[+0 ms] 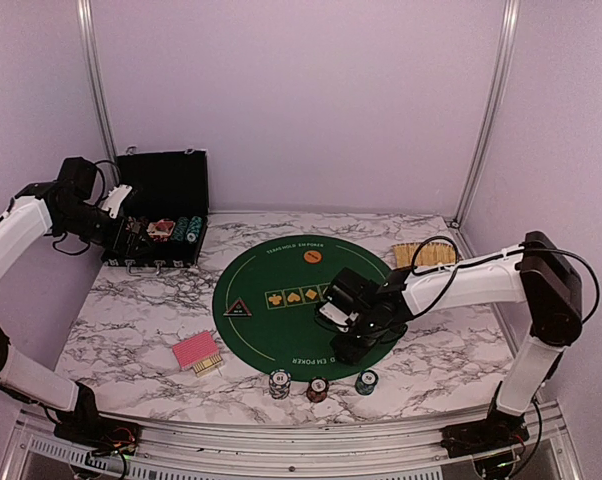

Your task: Distribute texas hold em gaming equipment

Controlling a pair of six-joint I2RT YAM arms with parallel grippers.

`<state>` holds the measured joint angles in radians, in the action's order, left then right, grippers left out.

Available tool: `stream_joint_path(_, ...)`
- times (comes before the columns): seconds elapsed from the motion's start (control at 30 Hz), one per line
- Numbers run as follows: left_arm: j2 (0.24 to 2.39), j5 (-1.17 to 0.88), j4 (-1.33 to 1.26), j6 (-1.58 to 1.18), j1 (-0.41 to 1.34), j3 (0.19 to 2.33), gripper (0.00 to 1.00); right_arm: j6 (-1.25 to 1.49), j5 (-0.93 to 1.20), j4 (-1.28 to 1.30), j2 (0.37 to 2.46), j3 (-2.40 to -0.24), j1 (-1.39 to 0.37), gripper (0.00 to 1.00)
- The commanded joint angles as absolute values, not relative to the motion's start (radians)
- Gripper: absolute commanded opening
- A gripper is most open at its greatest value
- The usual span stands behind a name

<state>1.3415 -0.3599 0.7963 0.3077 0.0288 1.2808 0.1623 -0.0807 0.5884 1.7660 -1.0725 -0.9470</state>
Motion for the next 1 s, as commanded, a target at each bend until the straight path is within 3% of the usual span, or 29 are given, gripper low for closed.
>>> stream_joint_path(0.0, 1.333, -0.378, 0.831, 0.321, 0.025, 1.311, 0.99, 0.204, -0.114, 0.608, 1.684, -1.034, -0.902, 0.47)
stream_joint_path(0.67, 1.329, -0.386, 0.838, 0.323, 0.025, 1.316, 0.99, 0.226, -0.147, 0.594, 1.641, -0.992, -0.848, 0.49)
stream_joint_path(0.8, 1.331, -0.386, 0.839, 0.324, 0.026, 1.317, 0.99, 0.228, -0.137, 0.617, 1.627, -1.030, -0.849, 0.58)
stream_joint_path(0.97, 1.333, -0.384, 0.839, 0.325, 0.026, 1.317, 0.99, 0.209, -0.081, 0.639, 1.641, -1.061, -0.893, 0.77)
